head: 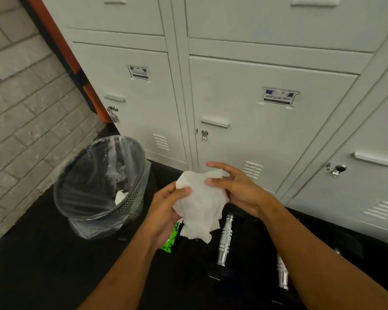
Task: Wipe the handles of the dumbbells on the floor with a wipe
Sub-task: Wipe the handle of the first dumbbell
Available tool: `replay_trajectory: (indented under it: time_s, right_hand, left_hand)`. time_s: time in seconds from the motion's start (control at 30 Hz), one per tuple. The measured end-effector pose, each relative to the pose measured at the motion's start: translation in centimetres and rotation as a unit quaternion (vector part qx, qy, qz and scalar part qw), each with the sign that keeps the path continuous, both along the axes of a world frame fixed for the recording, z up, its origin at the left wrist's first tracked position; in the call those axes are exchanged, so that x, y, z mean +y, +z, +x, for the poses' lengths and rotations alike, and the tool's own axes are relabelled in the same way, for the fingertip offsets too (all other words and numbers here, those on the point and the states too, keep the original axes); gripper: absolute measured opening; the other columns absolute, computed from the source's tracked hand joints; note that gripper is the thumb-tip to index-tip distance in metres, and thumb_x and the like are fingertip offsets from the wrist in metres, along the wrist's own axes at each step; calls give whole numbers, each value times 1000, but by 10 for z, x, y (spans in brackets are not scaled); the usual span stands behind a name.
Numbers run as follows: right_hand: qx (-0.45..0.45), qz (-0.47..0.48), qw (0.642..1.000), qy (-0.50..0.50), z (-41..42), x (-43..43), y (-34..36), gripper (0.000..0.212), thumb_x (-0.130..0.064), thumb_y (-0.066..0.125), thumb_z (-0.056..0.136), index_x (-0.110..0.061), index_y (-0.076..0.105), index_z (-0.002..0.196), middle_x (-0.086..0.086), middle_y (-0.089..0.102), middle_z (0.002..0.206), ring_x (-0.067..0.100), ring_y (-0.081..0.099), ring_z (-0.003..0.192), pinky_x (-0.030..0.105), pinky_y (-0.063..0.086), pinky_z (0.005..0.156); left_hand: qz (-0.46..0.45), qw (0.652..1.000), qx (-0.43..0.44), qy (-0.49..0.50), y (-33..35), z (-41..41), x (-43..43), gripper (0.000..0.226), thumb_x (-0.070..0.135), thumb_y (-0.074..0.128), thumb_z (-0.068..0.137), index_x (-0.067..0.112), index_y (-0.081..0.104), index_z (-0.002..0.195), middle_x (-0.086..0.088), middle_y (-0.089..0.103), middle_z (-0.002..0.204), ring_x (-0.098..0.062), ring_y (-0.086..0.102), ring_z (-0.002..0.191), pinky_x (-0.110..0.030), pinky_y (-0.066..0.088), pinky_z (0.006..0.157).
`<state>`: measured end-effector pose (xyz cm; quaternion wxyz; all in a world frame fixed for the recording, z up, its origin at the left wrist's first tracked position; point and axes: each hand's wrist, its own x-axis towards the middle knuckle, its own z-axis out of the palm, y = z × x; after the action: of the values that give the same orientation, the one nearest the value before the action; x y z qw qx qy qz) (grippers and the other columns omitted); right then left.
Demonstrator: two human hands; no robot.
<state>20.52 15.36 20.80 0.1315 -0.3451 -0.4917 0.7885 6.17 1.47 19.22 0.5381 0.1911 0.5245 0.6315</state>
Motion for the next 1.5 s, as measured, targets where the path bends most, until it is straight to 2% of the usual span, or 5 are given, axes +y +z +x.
replay_trajectory:
  time_s: [0.4,0.57,0.97,1.23,1.5]
  right_hand:
    - [-61,45,997,-30,47,-31,-4,63,-10,75,79,-38,49,129,12,74,100,25,72,95,37,57,86]
    - [-57,151,986,-32,64,-25,14,41,-11,77,77,-26,66,114,14,71,104,26,68,98,31,57,88]
    - [-213,495,842,4,89,-2,30,21,-26,67,88,-19,73,107,-3,59,101,9,56,83,7,39,67]
    - [-118,336,932,-61,91,3,34,27,-38,54,95,-16,66,105,-1,68,107,14,63,99,23,50,86]
    - [-37,150,978,-140,85,-6,21,28,-37,51,97,-13,60,109,2,68,105,20,67,99,41,59,82]
  left_hand:
    - [-142,985,89,-37,24,-4,-23,85,14,80,75,43,33,140,-16,68,116,-32,70,97,-52,54,90]
    - [-110,975,162,-101,44,-1,-11,65,-9,78,70,20,58,124,-17,72,105,-30,70,97,-40,57,83]
    - [-102,782,603,-120,56,15,17,10,26,68,88,24,74,96,7,68,85,1,58,75,-13,41,63]
    - [-53,954,290,-50,53,20,23,17,14,61,90,11,72,103,-4,71,109,-23,66,104,-39,51,94]
    - [-52,988,137,-51,56,31,27,23,23,51,99,7,58,113,-8,70,97,-21,70,77,-31,55,56]
